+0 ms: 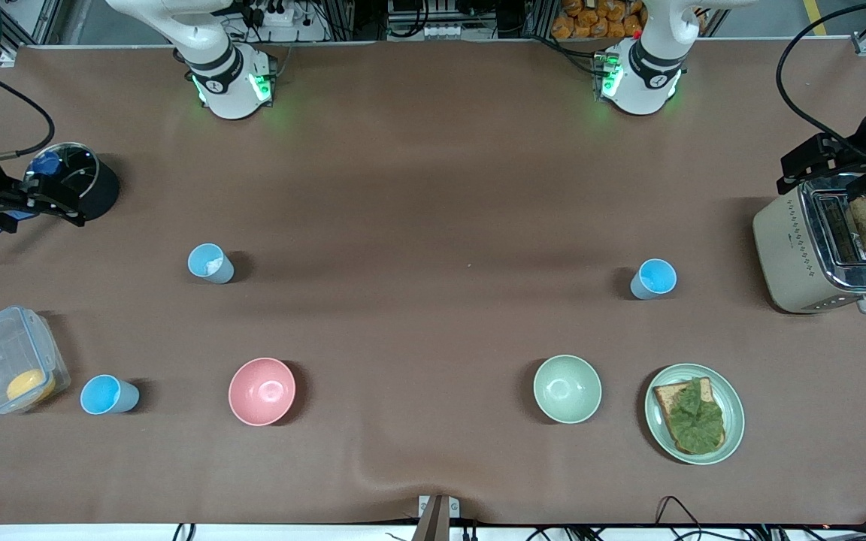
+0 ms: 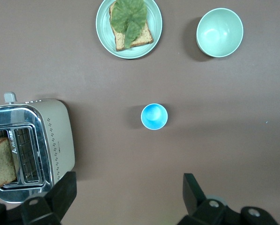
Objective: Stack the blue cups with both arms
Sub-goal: 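Move the right gripper to one blue cup while the left gripper reaches another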
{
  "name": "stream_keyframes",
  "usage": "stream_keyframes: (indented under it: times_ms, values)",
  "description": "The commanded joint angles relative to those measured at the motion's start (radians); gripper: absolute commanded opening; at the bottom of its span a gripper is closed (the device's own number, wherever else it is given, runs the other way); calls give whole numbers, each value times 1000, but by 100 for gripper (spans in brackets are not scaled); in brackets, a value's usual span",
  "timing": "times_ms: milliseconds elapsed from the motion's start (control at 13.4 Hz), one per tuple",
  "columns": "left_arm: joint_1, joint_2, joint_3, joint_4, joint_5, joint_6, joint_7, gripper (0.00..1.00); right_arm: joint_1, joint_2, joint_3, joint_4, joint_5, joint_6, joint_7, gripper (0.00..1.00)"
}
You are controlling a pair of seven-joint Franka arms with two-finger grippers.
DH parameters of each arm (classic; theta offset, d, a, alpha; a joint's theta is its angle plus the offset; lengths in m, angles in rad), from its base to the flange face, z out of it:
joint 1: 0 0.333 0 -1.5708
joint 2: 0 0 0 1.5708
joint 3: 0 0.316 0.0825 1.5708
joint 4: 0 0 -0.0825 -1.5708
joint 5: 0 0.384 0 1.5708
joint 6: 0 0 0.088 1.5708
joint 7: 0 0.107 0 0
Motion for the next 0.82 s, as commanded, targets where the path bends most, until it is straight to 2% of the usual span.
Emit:
stream_keyframes:
  times_ms: [0, 149, 372, 745]
  values:
    - [1, -1, -4, 18, 21, -27, 6, 100, -2, 13, 1, 27, -14, -16, 17, 100]
    - [2, 2, -2, 17, 18, -27, 10, 100, -2, 13, 1, 27, -14, -16, 17, 100]
    - [1, 117, -1, 21, -2, -18, 20, 100, -3, 13, 1, 27, -14, -16, 17, 100]
    - [-7, 191, -2, 29, 22, -14, 21, 100, -3, 13, 1, 27, -14, -16, 17, 100]
